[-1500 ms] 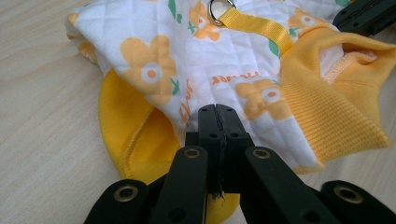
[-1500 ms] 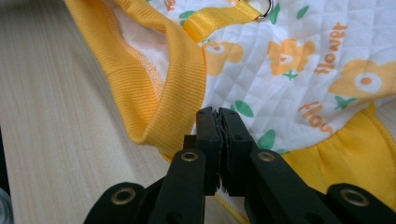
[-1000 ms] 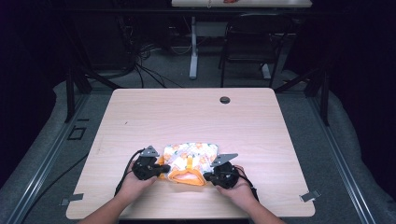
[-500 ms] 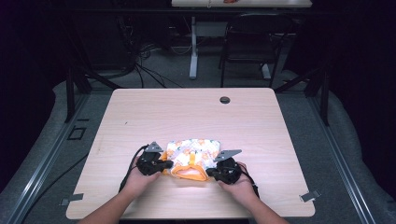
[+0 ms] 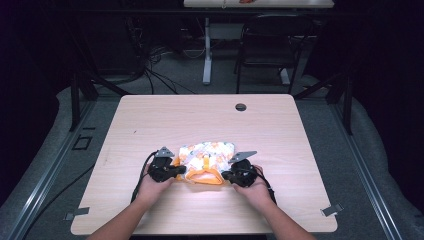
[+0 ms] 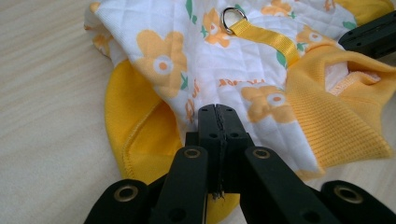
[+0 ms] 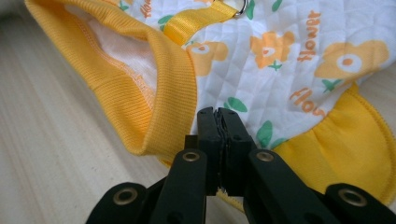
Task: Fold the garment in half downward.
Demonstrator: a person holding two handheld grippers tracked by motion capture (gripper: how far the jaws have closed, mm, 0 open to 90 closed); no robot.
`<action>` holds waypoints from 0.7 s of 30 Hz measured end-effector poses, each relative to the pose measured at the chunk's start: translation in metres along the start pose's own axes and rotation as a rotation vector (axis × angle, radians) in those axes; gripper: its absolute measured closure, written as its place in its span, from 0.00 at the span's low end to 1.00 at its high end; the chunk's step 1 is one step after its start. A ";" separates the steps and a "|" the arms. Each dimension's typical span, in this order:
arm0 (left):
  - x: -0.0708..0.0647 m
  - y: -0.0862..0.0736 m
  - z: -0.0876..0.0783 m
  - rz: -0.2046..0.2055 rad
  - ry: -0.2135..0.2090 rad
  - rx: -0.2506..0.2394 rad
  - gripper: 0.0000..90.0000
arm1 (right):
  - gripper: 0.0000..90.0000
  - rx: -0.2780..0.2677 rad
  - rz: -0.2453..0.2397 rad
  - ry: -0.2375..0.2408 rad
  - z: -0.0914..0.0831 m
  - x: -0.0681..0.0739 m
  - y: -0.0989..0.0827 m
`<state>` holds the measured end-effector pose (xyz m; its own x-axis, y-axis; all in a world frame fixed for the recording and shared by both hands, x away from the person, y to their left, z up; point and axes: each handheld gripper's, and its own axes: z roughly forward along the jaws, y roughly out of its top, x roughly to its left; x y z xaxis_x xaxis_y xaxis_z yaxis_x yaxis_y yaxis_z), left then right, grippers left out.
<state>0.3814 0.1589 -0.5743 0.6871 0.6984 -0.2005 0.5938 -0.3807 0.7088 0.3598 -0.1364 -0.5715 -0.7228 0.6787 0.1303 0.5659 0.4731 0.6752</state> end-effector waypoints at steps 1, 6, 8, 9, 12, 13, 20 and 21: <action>0.001 0.001 0.001 -0.006 0.005 -0.001 1.00 | 0.98 0.001 0.001 -0.003 0.001 -0.001 0.001; 0.006 0.005 0.006 -0.038 0.012 -0.022 1.00 | 0.98 0.004 0.010 -0.021 0.005 -0.009 0.008; 0.008 0.005 0.006 -0.049 0.012 -0.026 1.00 | 0.98 0.007 0.012 -0.027 0.007 -0.012 0.011; 0.009 0.005 0.007 -0.053 0.011 -0.031 1.00 | 0.98 0.000 0.022 -0.026 0.008 -0.013 0.011; 0.011 0.005 0.007 -0.064 0.008 -0.039 1.00 | 0.98 0.002 0.034 -0.028 0.009 -0.016 0.014; 0.011 0.005 0.008 -0.065 0.008 -0.041 1.00 | 0.98 0.003 0.030 -0.032 0.009 -0.017 0.015; 0.010 0.007 0.006 -0.078 0.017 -0.054 1.00 | 0.97 0.005 0.027 -0.043 0.008 -0.015 0.018; 0.009 0.007 0.004 -0.080 0.017 -0.057 1.00 | 0.97 -0.002 0.031 -0.041 0.006 -0.014 0.018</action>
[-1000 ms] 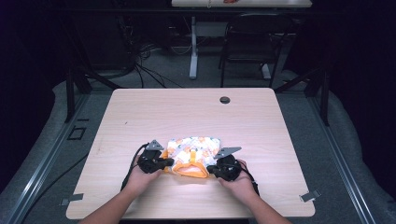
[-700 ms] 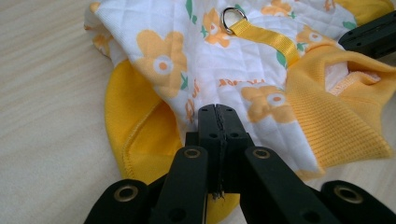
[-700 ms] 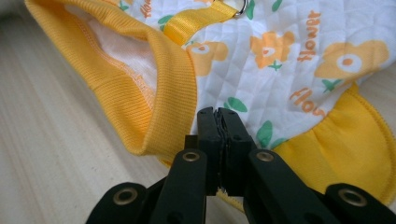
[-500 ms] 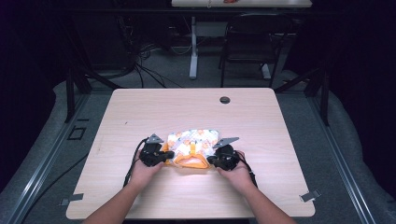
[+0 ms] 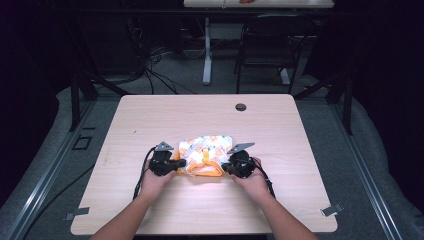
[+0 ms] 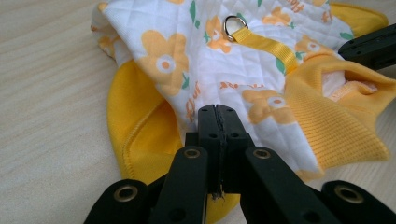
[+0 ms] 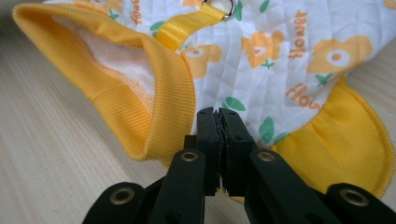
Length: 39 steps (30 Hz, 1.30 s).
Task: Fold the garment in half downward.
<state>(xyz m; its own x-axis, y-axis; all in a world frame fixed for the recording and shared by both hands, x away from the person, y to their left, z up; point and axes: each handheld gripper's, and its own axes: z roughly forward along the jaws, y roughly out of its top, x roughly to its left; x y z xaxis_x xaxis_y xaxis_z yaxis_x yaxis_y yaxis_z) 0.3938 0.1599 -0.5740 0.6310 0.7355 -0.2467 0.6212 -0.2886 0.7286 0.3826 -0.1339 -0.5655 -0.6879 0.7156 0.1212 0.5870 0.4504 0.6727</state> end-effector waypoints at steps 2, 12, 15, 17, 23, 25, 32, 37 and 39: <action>-0.001 0.002 -0.003 0.009 0.011 0.002 1.00 | 0.96 -0.016 -0.007 0.005 -0.005 0.001 0.001; -0.005 0.012 -0.035 0.052 0.014 -0.029 0.99 | 0.96 -0.066 -0.029 0.004 -0.036 0.006 0.002; -0.003 0.011 -0.040 0.057 0.014 -0.024 0.99 | 0.95 -0.068 -0.036 0.002 -0.042 0.005 0.001; -0.003 0.008 -0.047 0.064 0.021 -0.011 0.99 | 0.95 -0.071 -0.042 -0.010 -0.050 0.005 -0.001; -0.002 0.002 -0.062 0.069 0.028 -0.010 0.98 | 0.94 -0.087 -0.036 -0.017 -0.064 0.006 -0.009; -0.003 -0.002 -0.066 0.077 0.034 -0.002 0.98 | 0.94 -0.090 -0.037 -0.015 -0.069 0.007 -0.011; -0.006 -0.020 -0.079 0.070 0.017 -0.005 0.97 | 0.93 -0.087 -0.061 -0.026 -0.080 0.015 -0.023; -0.007 -0.036 -0.084 0.054 0.026 -0.009 0.97 | 0.93 -0.082 -0.065 -0.031 -0.081 0.019 -0.034; -0.008 -0.042 -0.086 0.059 0.030 -0.011 0.97 | 0.93 -0.079 -0.067 -0.028 -0.080 0.023 -0.038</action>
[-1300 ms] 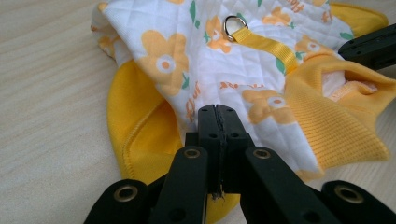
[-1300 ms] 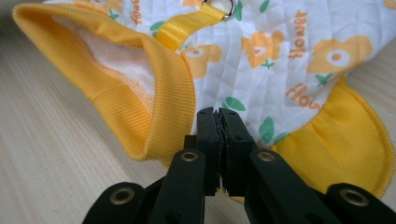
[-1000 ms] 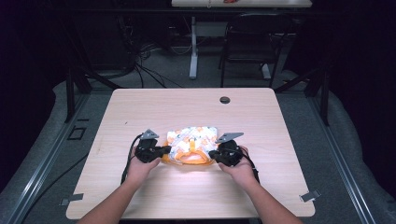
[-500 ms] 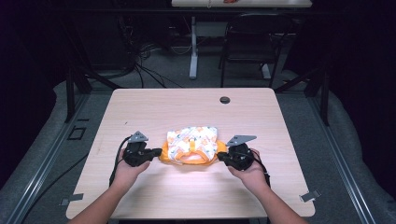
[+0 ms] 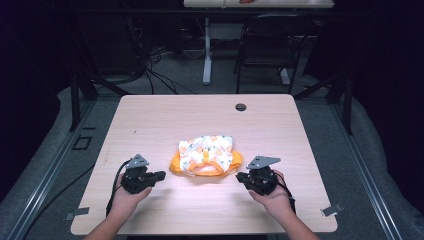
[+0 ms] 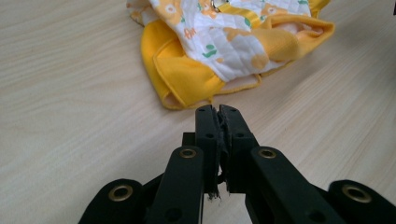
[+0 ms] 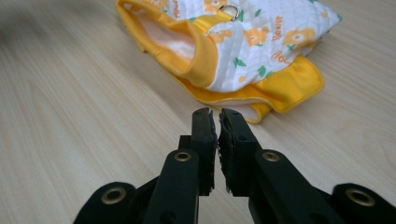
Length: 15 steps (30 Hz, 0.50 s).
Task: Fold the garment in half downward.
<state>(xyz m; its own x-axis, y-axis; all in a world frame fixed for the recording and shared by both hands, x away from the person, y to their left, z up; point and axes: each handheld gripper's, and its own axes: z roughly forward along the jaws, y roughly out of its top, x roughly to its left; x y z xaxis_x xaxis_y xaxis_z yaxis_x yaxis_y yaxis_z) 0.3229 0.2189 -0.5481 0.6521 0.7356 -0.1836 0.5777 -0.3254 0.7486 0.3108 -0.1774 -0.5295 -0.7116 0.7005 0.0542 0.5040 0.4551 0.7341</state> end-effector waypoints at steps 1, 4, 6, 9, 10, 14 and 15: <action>-0.002 -0.003 0.000 -0.004 0.000 0.001 0.97 | 0.93 0.004 -0.009 0.000 0.000 0.002 -0.001; -0.005 -0.011 -0.001 -0.005 -0.006 0.000 0.97 | 0.93 0.002 -0.016 -0.001 0.002 0.009 -0.005; -0.007 -0.015 -0.001 -0.007 -0.007 -0.003 0.96 | 0.93 0.003 -0.019 -0.002 0.002 0.012 -0.008; -0.007 -0.021 -0.002 -0.008 -0.007 -0.015 0.96 | 0.93 -0.003 -0.008 0.012 0.005 0.016 -0.013; -0.008 -0.023 -0.001 -0.017 -0.005 -0.023 0.96 | 0.93 -0.007 -0.012 0.007 0.007 0.017 -0.015; -0.007 -0.027 -0.001 -0.019 -0.002 -0.029 0.96 | 0.93 0.002 -0.007 0.001 0.012 0.018 -0.023; -0.007 -0.027 -0.001 -0.021 -0.004 -0.037 0.96 | 0.93 -0.005 -0.001 0.001 0.013 0.018 -0.025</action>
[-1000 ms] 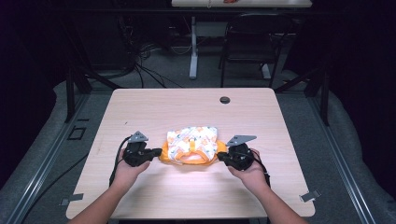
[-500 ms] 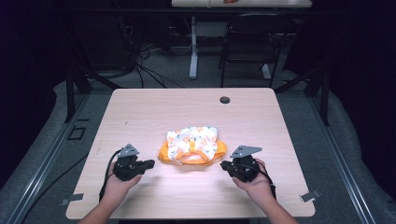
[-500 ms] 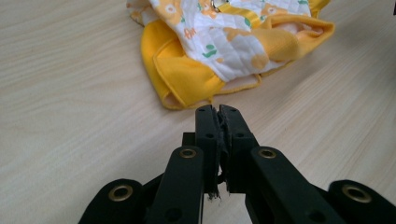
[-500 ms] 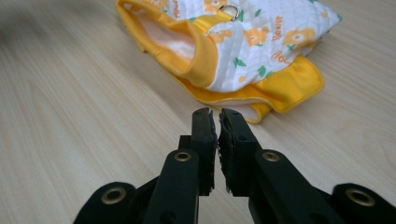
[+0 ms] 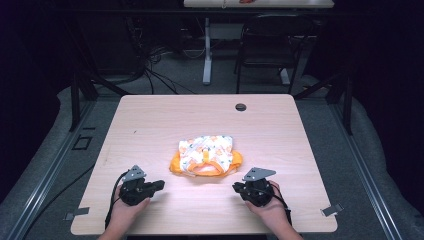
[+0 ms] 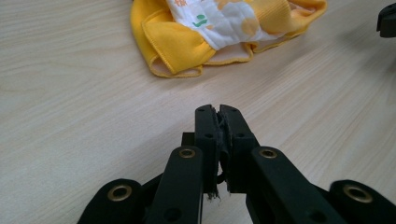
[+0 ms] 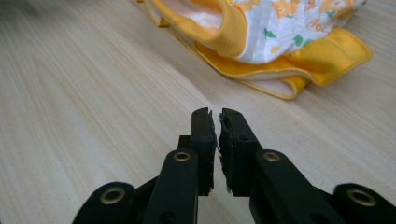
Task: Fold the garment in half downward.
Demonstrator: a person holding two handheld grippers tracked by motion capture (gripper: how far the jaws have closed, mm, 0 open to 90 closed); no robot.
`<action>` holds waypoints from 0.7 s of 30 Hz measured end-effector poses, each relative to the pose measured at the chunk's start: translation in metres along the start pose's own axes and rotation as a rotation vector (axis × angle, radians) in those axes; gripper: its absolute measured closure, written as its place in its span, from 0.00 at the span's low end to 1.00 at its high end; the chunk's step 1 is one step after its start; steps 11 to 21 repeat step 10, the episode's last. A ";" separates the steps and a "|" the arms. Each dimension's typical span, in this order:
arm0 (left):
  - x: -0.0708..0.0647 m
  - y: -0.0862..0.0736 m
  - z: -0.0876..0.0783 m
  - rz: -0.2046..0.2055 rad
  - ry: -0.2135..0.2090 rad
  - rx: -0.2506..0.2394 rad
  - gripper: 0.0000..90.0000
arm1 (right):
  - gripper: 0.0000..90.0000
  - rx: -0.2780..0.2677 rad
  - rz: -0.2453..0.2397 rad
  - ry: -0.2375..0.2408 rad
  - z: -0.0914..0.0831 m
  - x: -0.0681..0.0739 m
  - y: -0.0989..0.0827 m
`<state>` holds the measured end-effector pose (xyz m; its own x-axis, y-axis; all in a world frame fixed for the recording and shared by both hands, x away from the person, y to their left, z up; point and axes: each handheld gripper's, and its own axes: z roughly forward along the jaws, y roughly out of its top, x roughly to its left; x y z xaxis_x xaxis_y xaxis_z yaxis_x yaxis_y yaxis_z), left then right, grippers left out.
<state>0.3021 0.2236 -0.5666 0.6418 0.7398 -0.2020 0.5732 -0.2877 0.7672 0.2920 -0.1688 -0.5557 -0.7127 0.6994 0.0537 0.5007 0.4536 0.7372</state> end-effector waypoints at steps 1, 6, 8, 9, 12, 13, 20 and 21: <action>0.000 -0.001 0.000 0.001 -0.001 0.000 0.96 | 0.92 0.007 0.003 0.002 0.001 -0.001 -0.001; 0.000 -0.002 -0.001 0.016 0.009 0.003 0.95 | 0.92 0.009 -0.014 -0.007 0.003 -0.001 -0.006; 0.000 -0.002 0.000 0.030 0.014 0.006 0.93 | 0.90 0.012 -0.026 -0.014 0.003 -0.001 -0.006; -0.001 -0.003 0.001 0.031 0.013 0.007 0.91 | 0.90 0.011 -0.027 -0.012 0.003 -0.001 -0.006; -0.002 -0.003 0.002 0.039 0.011 0.014 0.89 | 0.89 0.011 -0.029 -0.009 0.003 -0.001 -0.005; -0.002 -0.003 0.002 0.039 0.011 0.014 0.89 | 0.89 0.011 -0.029 -0.009 0.003 -0.001 -0.005; -0.002 -0.003 0.002 0.039 0.011 0.014 0.89 | 0.89 0.011 -0.029 -0.009 0.003 -0.001 -0.005; -0.002 -0.003 0.002 0.039 0.011 0.014 0.89 | 0.89 0.011 -0.029 -0.009 0.003 -0.001 -0.005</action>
